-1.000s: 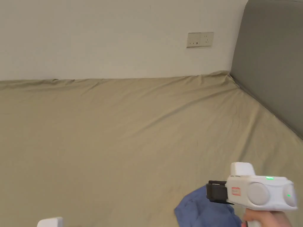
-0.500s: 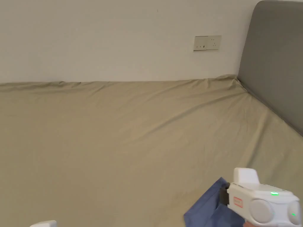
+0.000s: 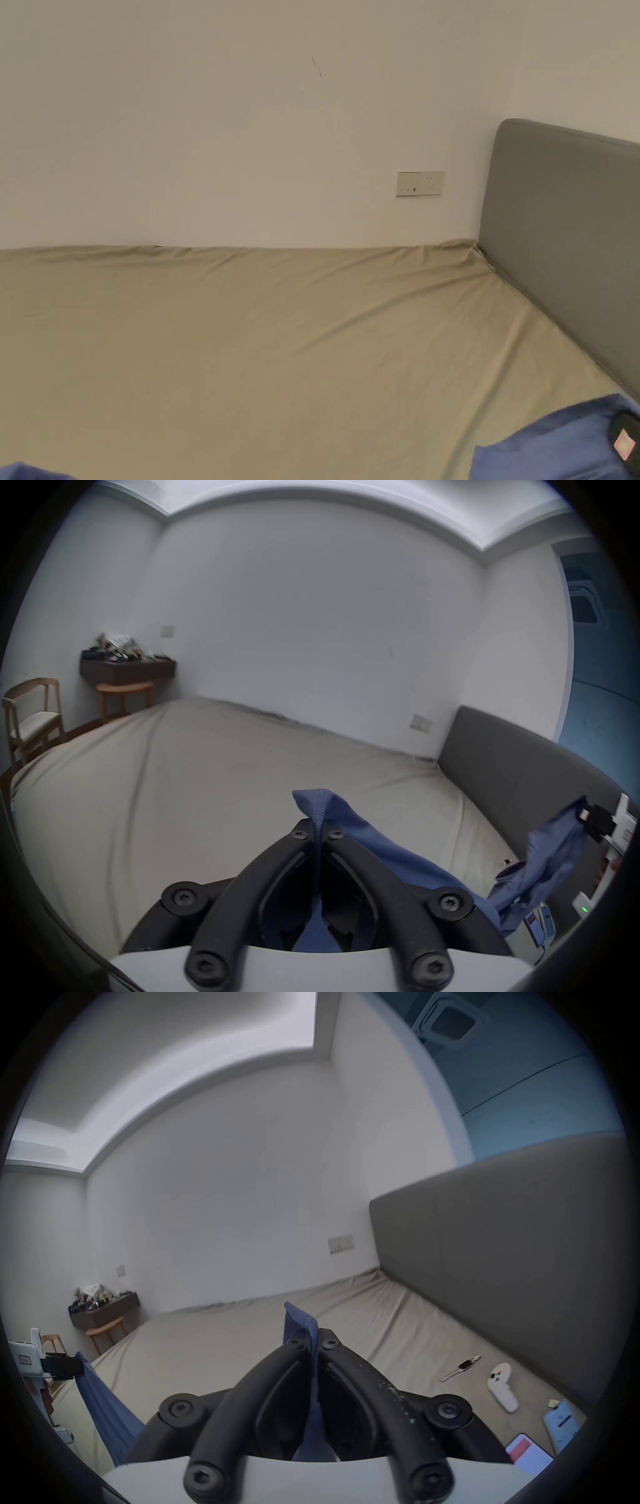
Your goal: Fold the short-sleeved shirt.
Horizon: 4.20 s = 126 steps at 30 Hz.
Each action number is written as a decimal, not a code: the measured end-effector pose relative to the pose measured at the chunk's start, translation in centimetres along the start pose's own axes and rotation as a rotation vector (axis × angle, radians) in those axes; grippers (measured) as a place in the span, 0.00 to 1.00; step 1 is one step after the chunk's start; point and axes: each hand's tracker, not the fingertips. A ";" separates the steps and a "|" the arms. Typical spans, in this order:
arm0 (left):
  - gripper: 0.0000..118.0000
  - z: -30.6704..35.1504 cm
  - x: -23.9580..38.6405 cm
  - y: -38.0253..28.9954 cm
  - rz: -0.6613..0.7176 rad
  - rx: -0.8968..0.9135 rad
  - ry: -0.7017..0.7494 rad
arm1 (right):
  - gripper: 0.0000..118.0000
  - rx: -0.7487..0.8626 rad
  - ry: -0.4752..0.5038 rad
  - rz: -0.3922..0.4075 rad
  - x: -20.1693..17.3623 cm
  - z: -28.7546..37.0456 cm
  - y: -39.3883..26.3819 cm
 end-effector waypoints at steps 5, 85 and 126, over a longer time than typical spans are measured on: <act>0.01 6.5 -1.9 -0.5 0.039 0.053 0.064 | 0.04 0.050 -0.006 -0.039 1.0 6.5 0.3; 0.69 4.5 -2.0 -3.0 -0.045 0.119 0.127 | 0.78 -0.046 -0.296 0.139 2.4 1.4 -6.4; 0.76 -41.3 7.3 -13.3 -0.242 -0.623 0.051 | 0.02 -0.288 -0.353 0.166 3.8 -6.8 -13.9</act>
